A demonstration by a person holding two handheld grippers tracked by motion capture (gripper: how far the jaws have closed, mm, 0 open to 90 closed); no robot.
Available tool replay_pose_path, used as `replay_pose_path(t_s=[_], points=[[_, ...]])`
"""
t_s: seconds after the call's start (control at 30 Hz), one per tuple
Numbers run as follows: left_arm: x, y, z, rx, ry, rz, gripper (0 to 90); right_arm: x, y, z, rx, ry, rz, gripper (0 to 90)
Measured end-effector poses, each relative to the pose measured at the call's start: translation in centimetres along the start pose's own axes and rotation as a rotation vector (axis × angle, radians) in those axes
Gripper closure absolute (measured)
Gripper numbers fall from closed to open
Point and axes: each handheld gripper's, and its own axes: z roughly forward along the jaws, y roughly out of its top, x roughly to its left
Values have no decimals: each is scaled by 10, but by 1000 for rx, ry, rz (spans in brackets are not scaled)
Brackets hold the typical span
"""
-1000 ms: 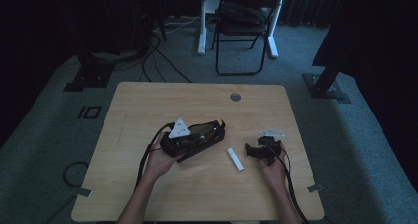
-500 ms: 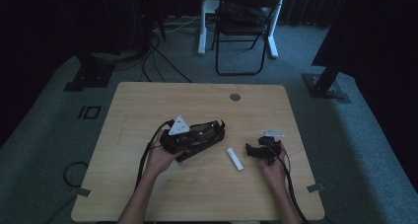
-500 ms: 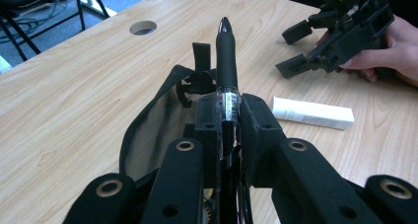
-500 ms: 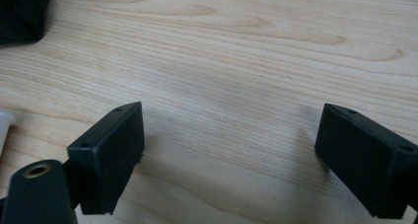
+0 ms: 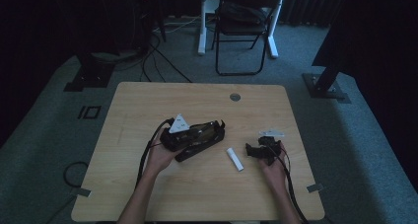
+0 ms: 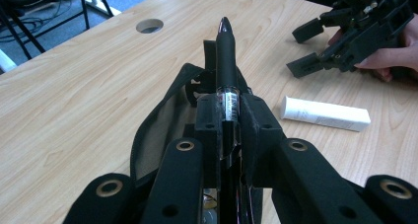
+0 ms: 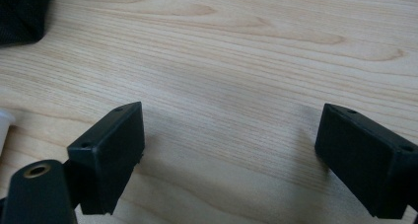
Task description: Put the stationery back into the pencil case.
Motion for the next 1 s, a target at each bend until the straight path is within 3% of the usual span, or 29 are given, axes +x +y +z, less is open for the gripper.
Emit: replay_pose_path(t_s=[1.0], points=[[12, -3, 23, 25, 3, -10, 794, 0, 0, 0, 0, 0, 0, 114]])
